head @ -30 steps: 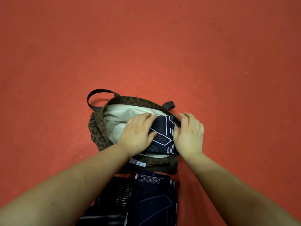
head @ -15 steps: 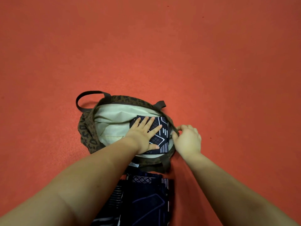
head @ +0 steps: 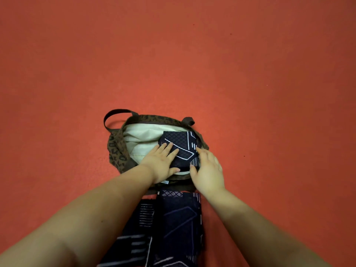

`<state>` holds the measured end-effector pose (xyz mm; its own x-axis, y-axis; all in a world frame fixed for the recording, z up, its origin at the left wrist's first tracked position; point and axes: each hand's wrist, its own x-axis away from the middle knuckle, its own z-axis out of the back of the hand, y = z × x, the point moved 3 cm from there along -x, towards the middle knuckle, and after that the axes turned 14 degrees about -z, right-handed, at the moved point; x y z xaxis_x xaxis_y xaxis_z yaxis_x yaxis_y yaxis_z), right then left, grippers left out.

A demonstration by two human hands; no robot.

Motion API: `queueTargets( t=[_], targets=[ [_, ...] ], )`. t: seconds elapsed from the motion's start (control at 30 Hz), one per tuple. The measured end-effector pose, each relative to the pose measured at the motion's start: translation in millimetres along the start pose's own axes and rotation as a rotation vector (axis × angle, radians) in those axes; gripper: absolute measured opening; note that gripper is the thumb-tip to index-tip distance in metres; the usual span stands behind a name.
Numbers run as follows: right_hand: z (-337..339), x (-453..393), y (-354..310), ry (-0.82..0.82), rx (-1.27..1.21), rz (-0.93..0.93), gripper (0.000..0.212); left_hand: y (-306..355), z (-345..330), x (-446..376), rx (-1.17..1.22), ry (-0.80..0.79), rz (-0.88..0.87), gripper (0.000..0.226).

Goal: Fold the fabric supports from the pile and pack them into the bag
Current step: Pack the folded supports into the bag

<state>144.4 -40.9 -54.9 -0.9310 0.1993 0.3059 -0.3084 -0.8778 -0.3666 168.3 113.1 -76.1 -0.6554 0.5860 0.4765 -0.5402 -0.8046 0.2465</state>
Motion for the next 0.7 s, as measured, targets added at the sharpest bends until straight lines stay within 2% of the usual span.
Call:
queueTargets(
  t=[0.3,0.43,0.57,0.7],
  targets=[
    [-7,74,22,-0.139,0.187,0.117,0.058,51,-30,79,0.097,0.087,-0.041,0.072],
    [-22,99,44,-0.241,0.265,0.073,0.068,70,-57,101,0.095,0.072,-0.027,0.080],
    [-32,110,58,-0.314,0.087,-0.091,0.081,80,-75,109,0.195,0.103,0.061,0.089],
    [-36,111,57,-0.307,-0.087,-0.228,0.081,91,-81,106,0.354,0.189,0.182,0.092]
  ],
)
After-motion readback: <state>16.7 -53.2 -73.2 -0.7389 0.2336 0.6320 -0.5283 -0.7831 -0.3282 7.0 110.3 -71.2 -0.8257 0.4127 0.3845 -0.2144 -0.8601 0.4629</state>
